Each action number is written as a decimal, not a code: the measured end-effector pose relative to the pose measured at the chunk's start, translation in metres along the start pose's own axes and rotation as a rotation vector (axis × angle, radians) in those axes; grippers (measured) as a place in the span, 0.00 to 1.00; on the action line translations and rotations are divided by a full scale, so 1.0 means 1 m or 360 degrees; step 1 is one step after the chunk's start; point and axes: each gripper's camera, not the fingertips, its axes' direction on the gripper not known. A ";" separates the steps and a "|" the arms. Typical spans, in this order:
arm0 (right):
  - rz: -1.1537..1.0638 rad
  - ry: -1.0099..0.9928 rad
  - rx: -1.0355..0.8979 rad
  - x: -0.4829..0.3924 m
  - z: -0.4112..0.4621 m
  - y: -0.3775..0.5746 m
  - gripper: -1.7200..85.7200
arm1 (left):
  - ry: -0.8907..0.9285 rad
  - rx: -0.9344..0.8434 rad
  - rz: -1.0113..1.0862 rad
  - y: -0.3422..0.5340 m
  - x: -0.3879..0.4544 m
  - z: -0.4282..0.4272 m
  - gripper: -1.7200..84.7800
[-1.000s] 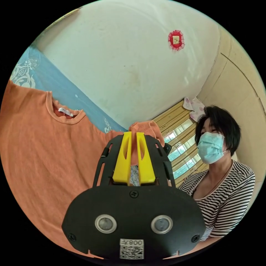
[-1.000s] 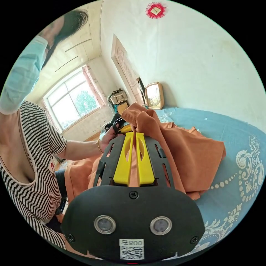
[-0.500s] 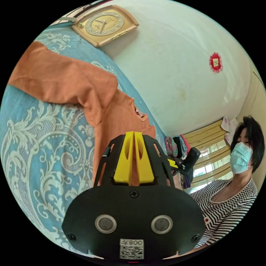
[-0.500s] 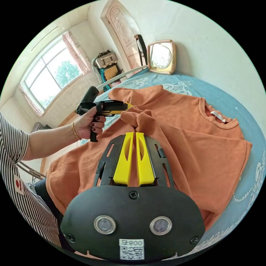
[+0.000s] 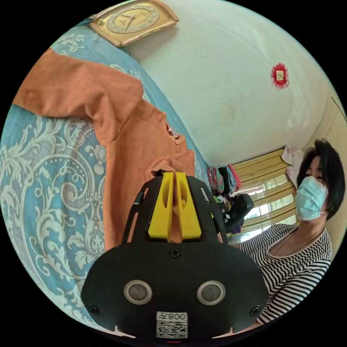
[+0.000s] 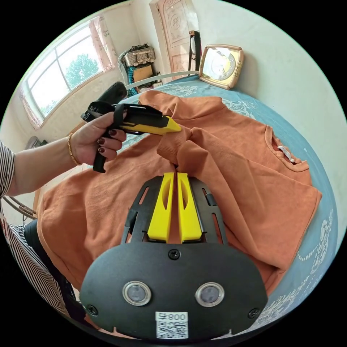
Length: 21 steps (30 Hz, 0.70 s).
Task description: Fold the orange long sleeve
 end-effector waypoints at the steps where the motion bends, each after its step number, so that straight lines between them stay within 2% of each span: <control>1: 0.0004 -0.0001 0.0010 -0.002 -0.003 0.000 0.03 | -0.0034 -0.0019 0.0022 -0.001 0.001 0.002 0.04; 5: 0.0109 -0.0144 0.0066 0.004 -0.031 0.004 0.03 | -0.0196 -0.0114 0.0025 0.005 -0.008 0.023 0.03; 10: 0.0384 -0.0262 0.0183 0.036 -0.079 0.034 0.03 | -0.0172 -0.0137 -0.0044 0.017 -0.015 0.047 0.04; 14: 0.0674 -0.0004 0.0242 0.063 -0.124 0.074 0.03 | -0.0246 0.0046 -0.0021 0.020 0.007 0.044 0.07; 17: 0.0810 0.0205 0.0254 0.067 -0.149 0.097 0.05 | -0.0280 0.0143 0.0121 0.007 0.042 0.059 0.09; 19: 0.0805 0.0370 0.0248 0.060 -0.160 0.102 0.07 | -0.0251 0.0043 0.0251 -0.016 0.068 0.094 0.10; 21: 0.0760 0.0562 0.0190 0.046 -0.163 0.101 0.10 | -0.0161 -0.0180 0.0447 -0.056 0.103 0.166 0.11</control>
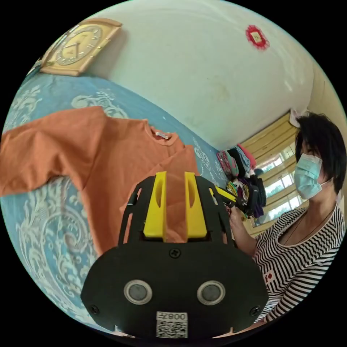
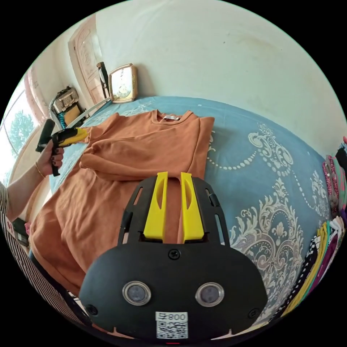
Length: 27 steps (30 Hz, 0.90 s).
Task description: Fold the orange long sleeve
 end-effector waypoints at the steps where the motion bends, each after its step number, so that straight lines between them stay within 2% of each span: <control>1: -0.0023 0.0030 0.0000 -0.004 -0.001 0.001 0.11 | 0.0023 -0.0047 0.0053 -0.015 0.007 0.018 0.11; 6: -0.0248 0.0350 -0.0012 -0.047 -0.002 0.009 0.11 | 0.0140 -0.0383 0.0315 -0.131 0.046 0.184 0.11; 10: -0.0369 0.0473 0.0010 -0.068 -0.003 0.013 0.10 | 0.0103 -0.0501 0.0402 -0.181 0.066 0.260 0.11; 12: -0.0374 0.0473 -0.0011 -0.069 -0.006 0.013 0.11 | -0.0007 -0.0590 0.0414 -0.203 0.075 0.301 0.11; 17: -0.0383 0.0409 -0.0046 -0.066 -0.014 0.020 0.11 | -0.0057 -0.0670 0.0401 -0.228 0.090 0.349 0.11; 23: -0.0491 0.0559 -0.0017 -0.068 -0.020 0.037 0.08 | 0.0068 -0.0514 0.0331 -0.257 0.099 0.364 0.12; 27: -0.0556 0.0597 -0.0090 -0.068 -0.011 0.046 0.08 | 0.0163 -0.0611 0.0270 -0.279 0.103 0.400 0.13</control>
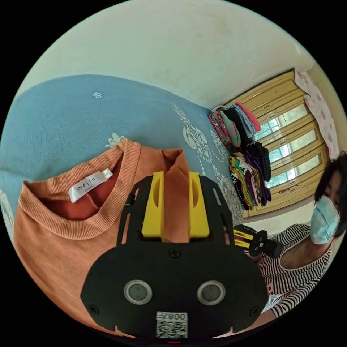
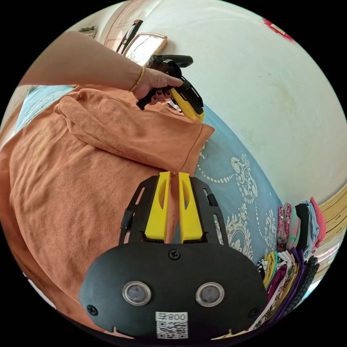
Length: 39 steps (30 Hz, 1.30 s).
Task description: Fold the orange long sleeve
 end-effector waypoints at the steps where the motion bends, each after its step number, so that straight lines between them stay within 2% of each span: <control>1: 0.0002 -0.0005 0.0001 0.001 0.000 0.002 0.08 | -0.0015 -0.0027 -0.0001 -0.005 0.001 0.005 0.13; 11: 0.0004 -0.0010 -0.0102 0.017 0.034 0.032 0.08 | 0.0039 -0.0001 -0.0034 -0.061 0.022 0.034 0.06; 19: 0.0386 -0.0153 0.0009 0.084 0.045 0.084 0.06 | 0.0104 0.0016 0.0114 -0.124 0.074 0.053 0.04; 24: 0.0696 -0.0460 -0.0069 0.143 0.081 0.139 0.06 | -0.0028 -0.0116 0.0138 -0.164 0.098 0.099 0.04; 27: 0.0766 -0.0570 -0.0123 0.160 0.102 0.158 0.06 | -0.0055 -0.0175 0.0093 -0.174 0.097 0.119 0.04; 31: 0.0765 -0.0594 -0.0166 0.170 0.119 0.173 0.06 | -0.0029 -0.0137 0.0074 -0.177 0.106 0.116 0.04; 39: 0.0758 -0.0671 -0.0095 0.196 0.132 0.203 0.04 | -0.0190 0.0119 0.0170 -0.165 0.156 0.055 0.04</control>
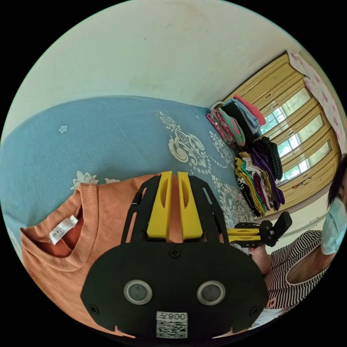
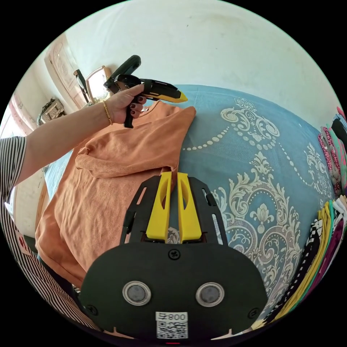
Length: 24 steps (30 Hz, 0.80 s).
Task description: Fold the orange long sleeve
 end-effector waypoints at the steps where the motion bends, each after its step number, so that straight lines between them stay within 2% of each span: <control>1: 0.0002 -0.0012 0.0000 0.003 0.000 0.001 0.04 | 0.0003 0.0013 0.0004 0.001 0.003 -0.004 0.04; 4: -0.0012 -0.0043 0.0006 0.017 -0.001 0.006 0.03 | 0.0097 0.0013 0.0071 0.010 0.021 -0.012 0.03; 7: 0.0016 -0.0046 0.0077 0.033 -0.010 0.011 0.02 | 0.0002 -0.0149 0.0119 0.018 0.038 0.005 0.03; 9: -0.0004 -0.0214 0.0182 0.042 -0.012 0.010 0.02 | -0.0092 -0.0248 0.0108 0.022 0.043 0.020 0.02; 11: -0.0031 -0.0244 0.0200 0.041 -0.004 0.004 0.02 | -0.0117 -0.0276 0.0058 0.026 0.044 0.025 0.02; 15: -0.0044 -0.0036 -0.0027 0.031 0.046 -0.008 0.02 | -0.0138 -0.0275 0.0087 0.036 0.057 0.010 0.02; 20: -0.0052 0.0001 0.0000 0.035 0.043 -0.009 0.02 | -0.0236 -0.0165 0.0189 0.054 0.087 -0.033 0.02; 23: -0.0023 -0.0013 -0.0019 0.039 0.049 -0.013 0.02 | -0.0323 -0.0335 0.0171 0.069 0.085 -0.023 0.02; 24: -0.0018 -0.0021 -0.0012 0.039 0.053 -0.013 0.02 | -0.0296 -0.0265 0.0131 0.075 0.085 -0.035 0.02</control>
